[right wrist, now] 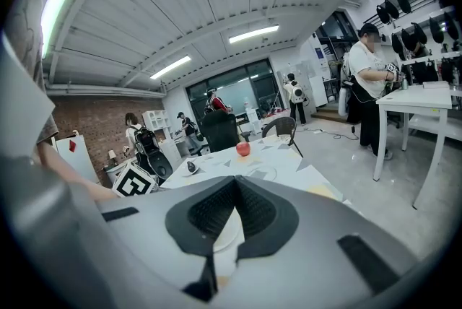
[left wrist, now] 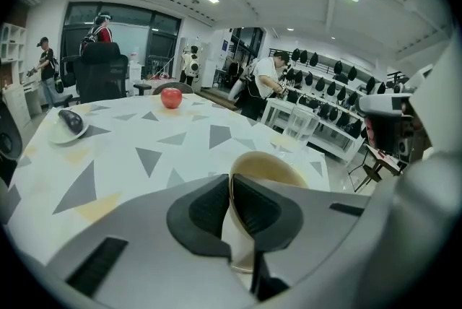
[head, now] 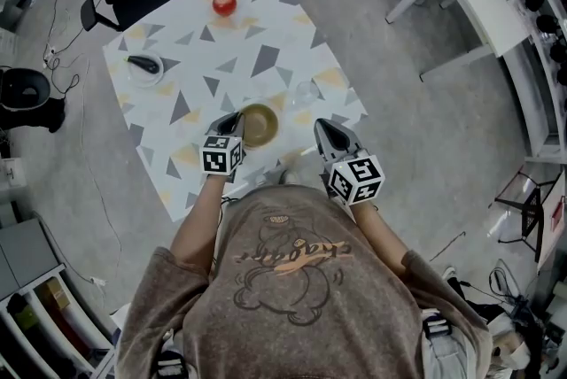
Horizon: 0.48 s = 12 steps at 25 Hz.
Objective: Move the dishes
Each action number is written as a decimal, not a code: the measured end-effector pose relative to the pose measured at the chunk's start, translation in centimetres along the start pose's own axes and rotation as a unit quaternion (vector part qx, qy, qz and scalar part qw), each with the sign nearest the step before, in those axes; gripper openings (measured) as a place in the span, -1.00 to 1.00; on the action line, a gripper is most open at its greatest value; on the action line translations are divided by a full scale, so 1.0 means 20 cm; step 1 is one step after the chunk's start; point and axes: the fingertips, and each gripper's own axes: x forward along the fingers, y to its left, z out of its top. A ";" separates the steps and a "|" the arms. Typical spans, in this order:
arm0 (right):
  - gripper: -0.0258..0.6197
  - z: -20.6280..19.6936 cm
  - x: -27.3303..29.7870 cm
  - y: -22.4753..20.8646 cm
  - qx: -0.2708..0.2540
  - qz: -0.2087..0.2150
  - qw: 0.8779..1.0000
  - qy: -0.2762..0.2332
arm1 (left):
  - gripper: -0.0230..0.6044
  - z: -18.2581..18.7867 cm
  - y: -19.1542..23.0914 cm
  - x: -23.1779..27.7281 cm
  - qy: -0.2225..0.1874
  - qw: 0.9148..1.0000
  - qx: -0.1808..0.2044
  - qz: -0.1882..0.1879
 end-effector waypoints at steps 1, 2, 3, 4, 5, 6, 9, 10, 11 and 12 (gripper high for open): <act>-0.92 0.00 0.00 0.00 -0.001 0.002 1.000 0.000 | -0.83 0.01 0.00 -0.01 -0.004 1.000 -0.004 0.000; -0.92 0.00 0.00 0.01 -0.001 0.003 1.000 0.000 | -0.83 0.02 0.00 -0.02 -0.008 1.000 -0.007 0.000; -0.92 0.00 0.00 0.01 -0.001 0.005 1.000 0.000 | -0.83 0.03 -0.01 -0.03 -0.012 1.000 -0.009 -0.001; -0.92 0.00 0.01 0.02 -0.002 0.007 1.000 0.001 | -0.83 0.05 -0.01 -0.04 -0.017 1.000 -0.011 0.000; -0.92 0.00 0.01 0.03 -0.002 0.010 1.000 0.001 | -0.83 0.06 -0.01 -0.05 -0.022 1.000 -0.012 0.000; -0.92 0.00 0.01 0.03 -0.003 0.012 1.000 0.002 | -0.83 0.08 -0.01 -0.07 -0.027 1.000 -0.015 0.001; -0.92 -0.01 0.04 0.06 -0.008 0.022 1.000 0.007 | -0.83 0.11 0.01 -0.11 -0.042 0.999 -0.028 0.009; -0.92 -0.02 0.04 0.07 -0.009 0.026 1.000 0.008 | -0.83 0.12 0.02 -0.13 -0.047 0.998 -0.032 0.012; -0.92 -0.02 0.05 0.08 -0.010 0.030 0.999 0.009 | -0.83 0.13 0.03 -0.15 -0.051 0.998 -0.035 0.016; -0.92 -0.02 0.06 0.09 -0.012 0.035 0.999 0.010 | -0.83 0.14 0.04 -0.17 -0.056 0.997 -0.040 0.020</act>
